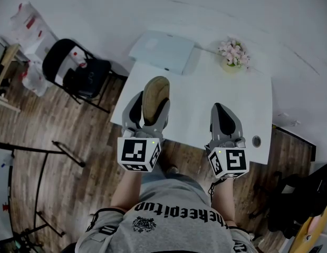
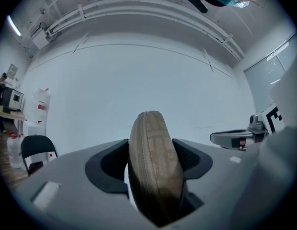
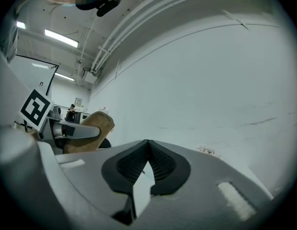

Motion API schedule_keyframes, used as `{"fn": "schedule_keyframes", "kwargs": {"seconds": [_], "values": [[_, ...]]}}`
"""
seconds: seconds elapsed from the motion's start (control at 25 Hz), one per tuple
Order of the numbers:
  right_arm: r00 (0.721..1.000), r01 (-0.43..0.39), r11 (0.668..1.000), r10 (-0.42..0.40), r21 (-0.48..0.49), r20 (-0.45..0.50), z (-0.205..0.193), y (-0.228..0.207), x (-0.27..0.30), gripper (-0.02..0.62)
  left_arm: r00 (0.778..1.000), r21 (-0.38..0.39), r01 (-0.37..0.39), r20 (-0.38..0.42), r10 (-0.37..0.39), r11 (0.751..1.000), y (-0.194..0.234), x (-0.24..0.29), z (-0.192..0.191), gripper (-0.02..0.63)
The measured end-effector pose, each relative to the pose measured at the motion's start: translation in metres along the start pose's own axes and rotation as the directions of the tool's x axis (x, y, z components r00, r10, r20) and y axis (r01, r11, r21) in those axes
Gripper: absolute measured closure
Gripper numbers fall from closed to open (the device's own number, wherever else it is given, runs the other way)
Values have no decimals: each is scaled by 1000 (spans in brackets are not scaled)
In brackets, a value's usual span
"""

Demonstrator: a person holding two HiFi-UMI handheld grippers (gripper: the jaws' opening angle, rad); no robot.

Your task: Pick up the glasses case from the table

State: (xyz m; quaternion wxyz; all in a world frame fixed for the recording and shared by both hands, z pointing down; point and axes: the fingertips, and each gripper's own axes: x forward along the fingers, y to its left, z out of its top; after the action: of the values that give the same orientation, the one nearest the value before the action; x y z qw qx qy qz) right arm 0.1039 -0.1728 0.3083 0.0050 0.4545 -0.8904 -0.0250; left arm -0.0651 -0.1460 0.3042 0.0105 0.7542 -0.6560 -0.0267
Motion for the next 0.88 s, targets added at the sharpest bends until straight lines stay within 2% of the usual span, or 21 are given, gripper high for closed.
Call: {"fn": "schedule_keyframes", "kwargs": {"seconds": [0.44, 0.88], "values": [[1000, -11, 1000, 11, -6, 14, 3, -1, -11, 592, 998, 17, -19, 61, 18, 1000, -8, -12, 13, 302], [1000, -12, 1000, 13, -14, 28, 7, 1, -23, 592, 997, 22, -20, 81, 18, 1000, -14, -23, 18, 302]]}}
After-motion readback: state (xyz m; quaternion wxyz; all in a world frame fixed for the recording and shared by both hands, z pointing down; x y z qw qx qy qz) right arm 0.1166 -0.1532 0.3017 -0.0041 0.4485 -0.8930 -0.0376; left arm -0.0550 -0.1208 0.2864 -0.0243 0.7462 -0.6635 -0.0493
